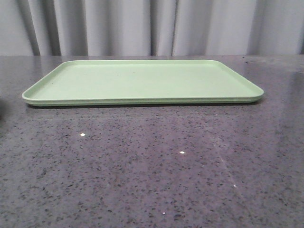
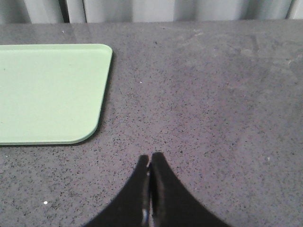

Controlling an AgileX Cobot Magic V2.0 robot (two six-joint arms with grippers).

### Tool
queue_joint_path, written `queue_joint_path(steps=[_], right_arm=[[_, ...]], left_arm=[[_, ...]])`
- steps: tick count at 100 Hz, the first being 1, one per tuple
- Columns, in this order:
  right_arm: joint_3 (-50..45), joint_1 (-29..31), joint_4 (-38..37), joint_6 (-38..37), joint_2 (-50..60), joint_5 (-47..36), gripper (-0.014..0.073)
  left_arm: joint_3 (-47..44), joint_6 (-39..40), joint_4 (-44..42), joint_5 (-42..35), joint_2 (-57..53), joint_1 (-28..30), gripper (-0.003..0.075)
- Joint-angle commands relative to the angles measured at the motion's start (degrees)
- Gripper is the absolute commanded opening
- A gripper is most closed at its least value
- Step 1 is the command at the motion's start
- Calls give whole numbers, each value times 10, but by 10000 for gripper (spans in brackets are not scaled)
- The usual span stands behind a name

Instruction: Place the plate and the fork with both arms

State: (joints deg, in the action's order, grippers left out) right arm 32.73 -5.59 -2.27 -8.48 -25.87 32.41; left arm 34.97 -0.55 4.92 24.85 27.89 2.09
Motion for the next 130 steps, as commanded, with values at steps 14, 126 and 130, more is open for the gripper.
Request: queue_joint_path(steps=[14, 126, 130], right_arm=[[48, 0, 0, 5, -59, -15, -58], [48, 0, 2, 5, -69, -25, 486], [48, 0, 2, 5, -69, -25, 486]], left_arm=[[38, 6, 2, -43, 48, 1, 36], [127, 64, -80, 123, 136, 119, 452], [135, 64, -84, 133, 148, 128, 452]])
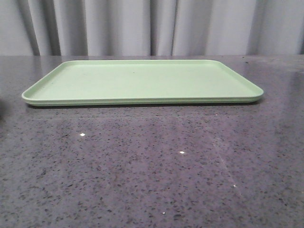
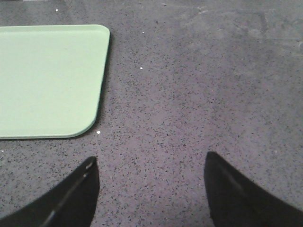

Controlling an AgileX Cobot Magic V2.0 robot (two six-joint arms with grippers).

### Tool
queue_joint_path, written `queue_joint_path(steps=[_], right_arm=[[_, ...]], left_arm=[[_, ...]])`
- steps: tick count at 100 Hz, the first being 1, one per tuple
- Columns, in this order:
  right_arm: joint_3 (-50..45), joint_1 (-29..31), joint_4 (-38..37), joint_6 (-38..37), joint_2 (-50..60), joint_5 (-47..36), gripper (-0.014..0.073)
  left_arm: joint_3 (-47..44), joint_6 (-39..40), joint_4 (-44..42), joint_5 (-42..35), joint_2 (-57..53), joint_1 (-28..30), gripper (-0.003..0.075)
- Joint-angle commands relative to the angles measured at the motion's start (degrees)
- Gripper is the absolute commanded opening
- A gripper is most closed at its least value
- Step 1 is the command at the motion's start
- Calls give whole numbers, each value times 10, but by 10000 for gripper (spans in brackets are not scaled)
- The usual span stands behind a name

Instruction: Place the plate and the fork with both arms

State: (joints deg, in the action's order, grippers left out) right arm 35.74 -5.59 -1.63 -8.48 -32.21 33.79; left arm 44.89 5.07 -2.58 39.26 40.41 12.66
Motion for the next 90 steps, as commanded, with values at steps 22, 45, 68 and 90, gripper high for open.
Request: queue_joint_path(steps=[22, 45, 68, 90], right_arm=[[18, 0, -4, 5, -5, -38, 486], [18, 0, -4, 5, -5, -38, 486], [18, 0, -4, 5, -5, -38, 486], [18, 0, -4, 5, -5, -38, 486]], left_arm=[[52, 8, -17, 37, 96, 32, 452], [52, 8, -17, 61, 185, 32, 452], [52, 8, -17, 57, 261, 32, 452], [52, 8, -17, 56, 314, 32, 452]])
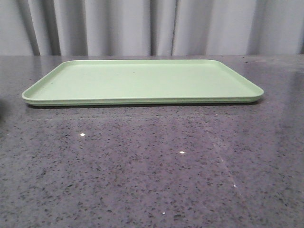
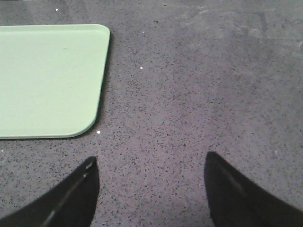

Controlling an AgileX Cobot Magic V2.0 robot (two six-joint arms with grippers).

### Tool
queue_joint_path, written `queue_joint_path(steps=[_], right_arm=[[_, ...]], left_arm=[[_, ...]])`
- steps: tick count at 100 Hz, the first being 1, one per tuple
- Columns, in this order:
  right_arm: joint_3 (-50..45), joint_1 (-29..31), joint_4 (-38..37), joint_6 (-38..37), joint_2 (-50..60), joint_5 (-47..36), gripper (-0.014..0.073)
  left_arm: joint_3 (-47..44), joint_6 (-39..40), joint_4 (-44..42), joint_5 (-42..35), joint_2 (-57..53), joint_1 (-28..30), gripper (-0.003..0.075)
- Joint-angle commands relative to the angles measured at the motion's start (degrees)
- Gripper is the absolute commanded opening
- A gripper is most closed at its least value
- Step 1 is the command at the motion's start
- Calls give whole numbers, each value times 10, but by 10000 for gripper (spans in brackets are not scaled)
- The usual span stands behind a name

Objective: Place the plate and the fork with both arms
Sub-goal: 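Lower the held plate onto the green tray and open the left gripper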

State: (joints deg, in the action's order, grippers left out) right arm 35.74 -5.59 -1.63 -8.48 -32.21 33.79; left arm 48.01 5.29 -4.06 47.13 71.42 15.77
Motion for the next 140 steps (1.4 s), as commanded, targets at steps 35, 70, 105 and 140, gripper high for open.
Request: queue_joint_path(steps=[35, 70, 105, 140], right_arm=[[18, 0, -4, 5, -5, -37, 486], [18, 0, -4, 5, -5, -38, 486], [18, 0, -4, 5, -5, -37, 486], [18, 0, -4, 5, -5, -32, 486]], left_arm=[[21, 6, -3, -19, 17, 1, 309], [21, 6, -3, -4, 17, 1, 11], [21, 6, -1, 3, 14, 1, -20], [35, -74, 147, 5, -38, 82, -20]])
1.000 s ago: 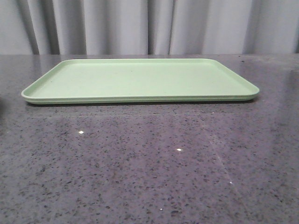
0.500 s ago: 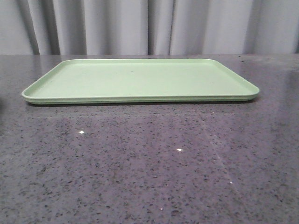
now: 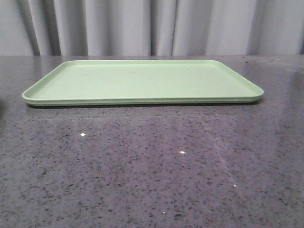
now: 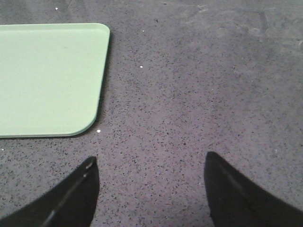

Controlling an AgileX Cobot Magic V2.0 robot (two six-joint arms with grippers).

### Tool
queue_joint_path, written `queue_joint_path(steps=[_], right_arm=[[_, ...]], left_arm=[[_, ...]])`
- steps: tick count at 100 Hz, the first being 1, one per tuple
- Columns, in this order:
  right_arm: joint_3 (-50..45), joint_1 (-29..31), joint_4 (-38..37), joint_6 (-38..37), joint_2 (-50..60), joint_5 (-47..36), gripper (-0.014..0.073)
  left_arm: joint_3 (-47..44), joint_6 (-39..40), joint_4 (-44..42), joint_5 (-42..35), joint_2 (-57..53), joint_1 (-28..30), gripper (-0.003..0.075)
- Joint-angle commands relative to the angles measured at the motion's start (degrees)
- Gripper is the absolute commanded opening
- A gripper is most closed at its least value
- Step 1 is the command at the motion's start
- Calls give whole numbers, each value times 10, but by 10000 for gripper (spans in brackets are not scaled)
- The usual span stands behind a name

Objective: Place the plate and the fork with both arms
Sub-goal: 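Lower the held plate onto the green tray and open the left gripper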

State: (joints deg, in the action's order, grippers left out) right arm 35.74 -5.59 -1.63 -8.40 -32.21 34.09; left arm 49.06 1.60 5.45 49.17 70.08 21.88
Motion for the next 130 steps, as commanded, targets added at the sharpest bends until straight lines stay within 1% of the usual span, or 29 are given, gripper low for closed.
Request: queue_joint_path(steps=[1, 5, 13, 19, 34, 53, 58, 70, 82, 91, 103, 130], right_arm=[[18, 0, -4, 4, -5, -35, 486], [18, 0, -4, 4, -5, -35, 486], [18, 0, -4, 4, -5, -34, 486], [18, 0, -4, 4, -5, -34, 486], [18, 0, -4, 4, -5, -33, 486], [18, 0, -4, 4, -5, -33, 486], [18, 0, -4, 4, -5, -33, 486], [18, 0, -4, 4, -5, -33, 486], [17, 0, -4, 4, -5, -33, 486], [17, 0, -4, 4, -5, -33, 486], [17, 0, -4, 4, -5, -32, 486], [17, 0, -4, 4, -5, -32, 486]], left_arm=[[27, -41, 56, -15, -27, 22, -20], [33, -53, 78, -12, -31, 30, -20], [48, -62, 91, -8, -41, 38, -20], [59, -62, 93, -9, -50, 37, -20], [98, -68, 131, -7, -65, 37, -20], [127, -135, 264, -14, -64, 35, -21], [131, -156, 289, -11, -58, 26, -21], [157, -162, 302, -8, -23, -29, -21], [183, -162, 332, -27, 22, -103, -21], [200, -154, 350, -54, 55, -153, -21], [219, -131, 350, -93, 99, -223, -21], [256, -87, 354, -184, 195, -341, -21]])
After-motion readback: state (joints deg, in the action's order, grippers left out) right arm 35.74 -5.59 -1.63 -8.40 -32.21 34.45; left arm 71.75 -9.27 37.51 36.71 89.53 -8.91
